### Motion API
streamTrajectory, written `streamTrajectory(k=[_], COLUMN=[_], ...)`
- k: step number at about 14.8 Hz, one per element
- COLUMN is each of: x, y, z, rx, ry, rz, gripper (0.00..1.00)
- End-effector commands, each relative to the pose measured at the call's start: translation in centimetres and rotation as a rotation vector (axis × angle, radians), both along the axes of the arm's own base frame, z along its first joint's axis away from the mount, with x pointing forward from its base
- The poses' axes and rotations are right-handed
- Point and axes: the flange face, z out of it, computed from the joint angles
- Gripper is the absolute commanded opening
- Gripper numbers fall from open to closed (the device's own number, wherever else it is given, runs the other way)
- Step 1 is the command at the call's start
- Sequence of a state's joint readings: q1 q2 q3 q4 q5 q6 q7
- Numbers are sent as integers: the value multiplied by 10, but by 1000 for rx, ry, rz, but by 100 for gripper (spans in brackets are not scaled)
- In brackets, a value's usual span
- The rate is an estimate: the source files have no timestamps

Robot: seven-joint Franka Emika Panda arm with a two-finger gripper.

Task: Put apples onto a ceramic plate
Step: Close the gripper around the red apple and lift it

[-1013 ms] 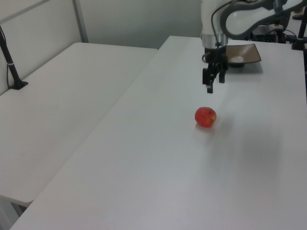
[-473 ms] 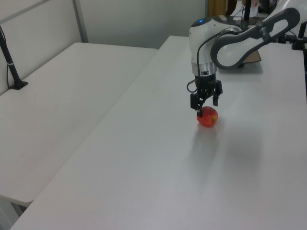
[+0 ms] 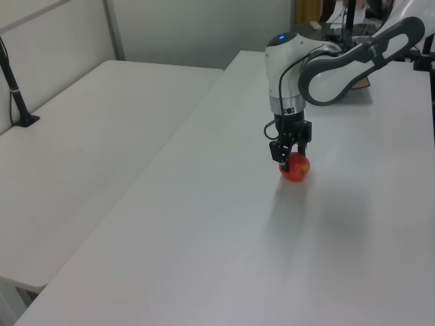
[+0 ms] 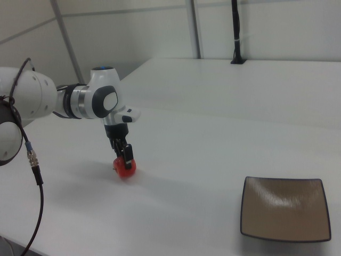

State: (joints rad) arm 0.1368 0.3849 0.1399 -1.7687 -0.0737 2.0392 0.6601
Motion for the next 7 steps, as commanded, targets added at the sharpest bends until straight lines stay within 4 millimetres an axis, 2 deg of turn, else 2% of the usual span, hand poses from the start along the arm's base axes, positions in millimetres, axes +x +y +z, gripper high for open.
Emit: streamTrajectory(k=[1, 5, 7], x=[2, 5, 17], y=[2, -5, -25], z=[-1, 15, 37], rx=[-14, -28, -31], ry=[-13, -41, -82], rz=[-17, -16, -44], gripper=[51, 51, 51])
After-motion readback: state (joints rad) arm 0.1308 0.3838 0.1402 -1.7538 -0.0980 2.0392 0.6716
